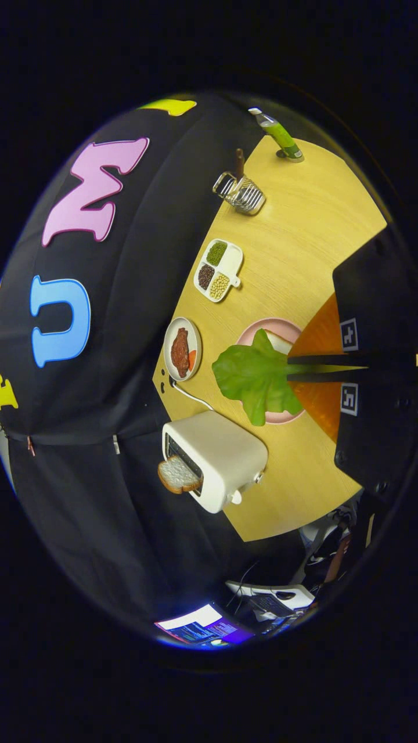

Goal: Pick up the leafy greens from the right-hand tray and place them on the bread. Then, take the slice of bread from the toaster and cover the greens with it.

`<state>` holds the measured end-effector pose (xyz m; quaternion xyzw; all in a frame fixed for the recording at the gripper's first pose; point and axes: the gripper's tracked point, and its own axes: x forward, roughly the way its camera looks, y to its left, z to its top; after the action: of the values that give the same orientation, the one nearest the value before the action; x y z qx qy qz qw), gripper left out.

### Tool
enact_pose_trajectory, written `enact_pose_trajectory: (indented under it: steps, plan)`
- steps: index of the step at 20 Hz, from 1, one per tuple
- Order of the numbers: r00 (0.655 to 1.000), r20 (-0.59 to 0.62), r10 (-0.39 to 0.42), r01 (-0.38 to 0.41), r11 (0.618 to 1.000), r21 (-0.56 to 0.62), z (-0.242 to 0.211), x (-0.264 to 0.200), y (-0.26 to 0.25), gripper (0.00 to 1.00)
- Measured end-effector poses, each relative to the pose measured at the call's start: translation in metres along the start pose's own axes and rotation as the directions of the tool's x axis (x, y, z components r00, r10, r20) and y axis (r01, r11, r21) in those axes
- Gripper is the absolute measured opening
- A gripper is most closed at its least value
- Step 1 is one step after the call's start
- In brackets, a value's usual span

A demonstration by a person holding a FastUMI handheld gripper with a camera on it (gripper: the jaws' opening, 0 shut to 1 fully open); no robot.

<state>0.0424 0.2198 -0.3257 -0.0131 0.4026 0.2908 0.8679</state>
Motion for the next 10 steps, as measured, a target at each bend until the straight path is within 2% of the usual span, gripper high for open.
enact_pose_trajectory:
  steps: [10]
  plan:
    - [0.995, -0.083, -0.053, 0.054, 0.999, 0.001, 0.001, 0.088, 0.006, 0.05]
